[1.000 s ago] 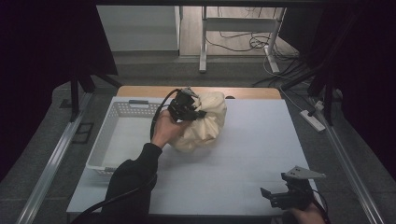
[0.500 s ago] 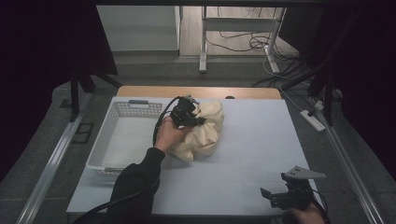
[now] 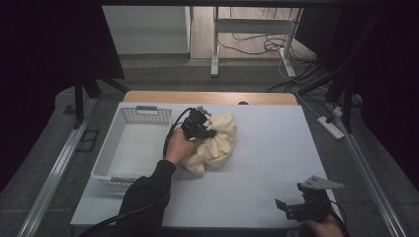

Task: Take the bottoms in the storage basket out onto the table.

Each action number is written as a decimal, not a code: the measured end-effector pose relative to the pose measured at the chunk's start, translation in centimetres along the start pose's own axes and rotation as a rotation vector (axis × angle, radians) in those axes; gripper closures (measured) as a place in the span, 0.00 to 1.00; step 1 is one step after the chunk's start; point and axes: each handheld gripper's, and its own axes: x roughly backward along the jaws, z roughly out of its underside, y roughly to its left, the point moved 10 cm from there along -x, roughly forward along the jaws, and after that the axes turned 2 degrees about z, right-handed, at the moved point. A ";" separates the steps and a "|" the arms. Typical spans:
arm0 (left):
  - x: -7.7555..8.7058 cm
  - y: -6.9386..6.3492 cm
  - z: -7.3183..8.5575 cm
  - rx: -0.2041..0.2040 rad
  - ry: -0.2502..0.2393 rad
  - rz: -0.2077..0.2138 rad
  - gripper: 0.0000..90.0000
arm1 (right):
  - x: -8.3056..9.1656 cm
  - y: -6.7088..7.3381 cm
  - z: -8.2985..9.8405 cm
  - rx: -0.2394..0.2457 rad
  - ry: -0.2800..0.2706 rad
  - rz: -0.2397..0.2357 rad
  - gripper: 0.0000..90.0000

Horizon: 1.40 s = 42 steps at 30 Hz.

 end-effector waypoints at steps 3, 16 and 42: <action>-0.6 0.1 0.4 0.007 0.016 0.002 0.83 | 0.0 0.0 0.0 0.001 0.001 -0.001 0.00; -2.3 -0.3 1.4 0.046 0.054 0.048 0.79 | 0.0 0.1 0.0 0.004 0.004 -0.001 0.00; -4.5 -0.6 2.7 0.000 0.129 -0.054 0.41 | -0.1 0.1 0.1 0.013 0.010 -0.002 0.00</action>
